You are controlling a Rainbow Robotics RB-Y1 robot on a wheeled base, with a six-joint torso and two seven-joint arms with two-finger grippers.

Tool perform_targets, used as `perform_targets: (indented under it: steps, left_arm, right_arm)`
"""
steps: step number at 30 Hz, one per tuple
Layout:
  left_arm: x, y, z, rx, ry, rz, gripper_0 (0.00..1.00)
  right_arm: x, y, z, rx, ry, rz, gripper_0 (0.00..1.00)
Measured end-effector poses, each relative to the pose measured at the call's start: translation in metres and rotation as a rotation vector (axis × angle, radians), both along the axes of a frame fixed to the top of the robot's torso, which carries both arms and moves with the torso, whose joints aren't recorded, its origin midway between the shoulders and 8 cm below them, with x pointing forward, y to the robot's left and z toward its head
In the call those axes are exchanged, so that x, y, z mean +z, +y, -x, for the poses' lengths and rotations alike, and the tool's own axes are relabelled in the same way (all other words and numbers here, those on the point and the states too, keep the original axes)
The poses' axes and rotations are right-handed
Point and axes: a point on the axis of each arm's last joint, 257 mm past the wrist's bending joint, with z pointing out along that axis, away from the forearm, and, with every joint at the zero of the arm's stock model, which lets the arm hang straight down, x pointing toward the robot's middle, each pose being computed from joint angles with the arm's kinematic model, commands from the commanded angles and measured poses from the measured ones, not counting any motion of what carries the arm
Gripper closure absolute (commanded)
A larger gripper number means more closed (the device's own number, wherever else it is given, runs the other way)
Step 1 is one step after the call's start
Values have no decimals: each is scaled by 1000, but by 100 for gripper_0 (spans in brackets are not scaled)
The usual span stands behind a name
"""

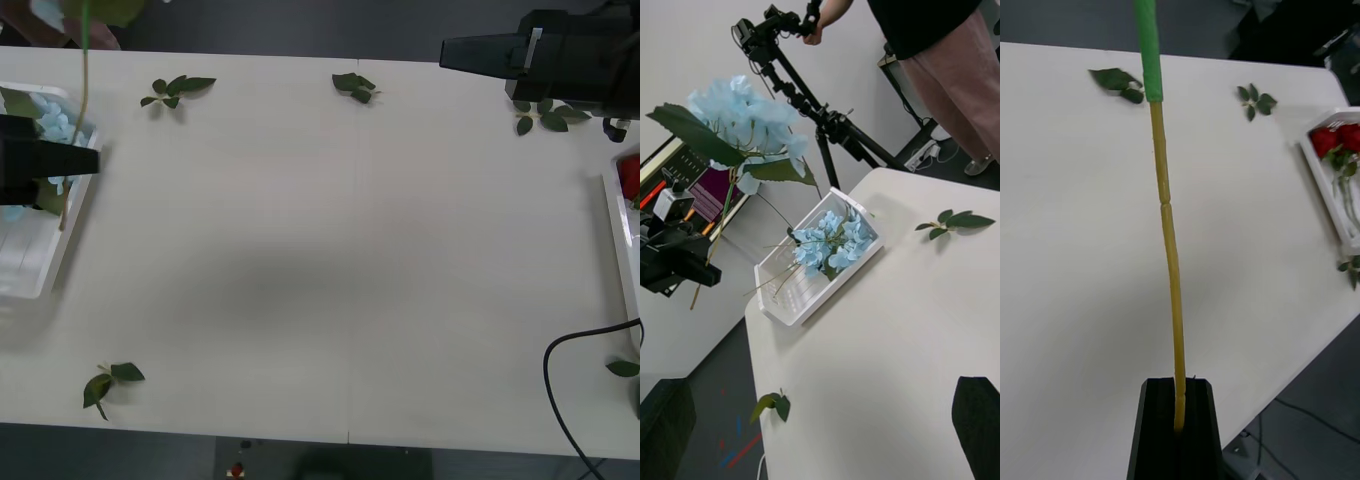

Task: Put the red flowers into the right box and the blue flowers into the left box

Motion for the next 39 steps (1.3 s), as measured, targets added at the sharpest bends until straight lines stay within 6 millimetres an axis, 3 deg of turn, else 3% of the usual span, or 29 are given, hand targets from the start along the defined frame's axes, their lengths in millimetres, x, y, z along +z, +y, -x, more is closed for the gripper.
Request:
perform_targets:
  steps: [5, 13, 20, 23, 30, 35, 39]
  left_arm:
    - [-11, 80, -1, 134, 39, -65, 100]
    - [-41, 211, -9, 382, 99, -141, 100]
    - [-67, 300, -9, 552, 139, -215, 100]
    - [-87, 322, -6, 576, 174, -238, 100]
    - [-147, 351, 14, 611, 303, -250, 100]
    - [-173, 356, 14, 548, 279, -314, 98]
    - [-188, 355, 15, 543, 291, -340, 85]
  right_arm:
    - [-5, -17, -4, -27, -55, 69, 0]
    - [-33, -63, 0, -64, -164, 179, 0]
    - [-61, -111, 9, -98, -264, 305, 0]
    - [-73, -131, 16, -98, -292, 355, 0]
    - [-106, -184, 36, -24, -297, 439, 0]
    - [-115, -219, 44, -22, -279, 460, 0]
    - [-116, -241, 50, -32, -236, 475, 0]
